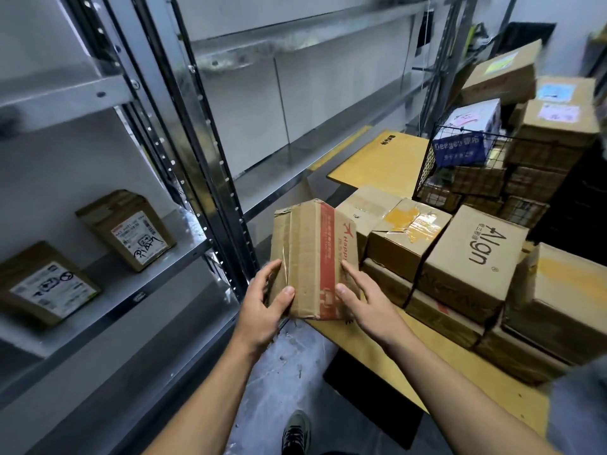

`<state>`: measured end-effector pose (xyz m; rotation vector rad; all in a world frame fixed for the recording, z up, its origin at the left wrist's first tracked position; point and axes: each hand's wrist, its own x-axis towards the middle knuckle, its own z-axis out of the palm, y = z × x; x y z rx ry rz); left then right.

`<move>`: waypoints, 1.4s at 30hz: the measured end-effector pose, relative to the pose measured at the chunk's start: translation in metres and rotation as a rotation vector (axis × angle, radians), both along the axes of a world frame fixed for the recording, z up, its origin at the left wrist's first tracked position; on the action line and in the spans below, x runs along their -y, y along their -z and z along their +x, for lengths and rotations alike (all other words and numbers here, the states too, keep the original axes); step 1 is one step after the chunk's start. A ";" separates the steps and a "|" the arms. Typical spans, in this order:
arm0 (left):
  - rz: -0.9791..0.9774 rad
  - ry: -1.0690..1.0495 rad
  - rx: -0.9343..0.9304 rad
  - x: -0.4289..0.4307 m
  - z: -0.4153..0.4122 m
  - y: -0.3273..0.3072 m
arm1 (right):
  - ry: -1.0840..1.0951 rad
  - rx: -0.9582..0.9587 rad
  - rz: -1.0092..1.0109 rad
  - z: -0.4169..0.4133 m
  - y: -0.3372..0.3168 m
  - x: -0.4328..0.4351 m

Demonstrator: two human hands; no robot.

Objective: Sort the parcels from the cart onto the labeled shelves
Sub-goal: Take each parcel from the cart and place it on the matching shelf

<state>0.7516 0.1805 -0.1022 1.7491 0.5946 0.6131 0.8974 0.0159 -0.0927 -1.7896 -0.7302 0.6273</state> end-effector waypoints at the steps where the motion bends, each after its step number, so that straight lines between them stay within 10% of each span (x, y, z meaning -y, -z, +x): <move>1: 0.054 -0.012 -0.015 -0.001 -0.001 0.000 | -0.012 0.010 -0.021 -0.002 -0.004 -0.002; 25: 0.165 -0.034 -0.103 -0.012 0.005 -0.019 | 0.094 -0.601 0.397 0.000 -0.006 -0.012; 32: -0.155 -0.021 0.041 -0.010 0.000 -0.014 | 0.009 -0.444 0.377 0.000 -0.012 -0.011; 42: 0.076 -0.256 0.000 -0.003 -0.032 -0.015 | -0.097 0.060 0.136 0.001 -0.018 -0.018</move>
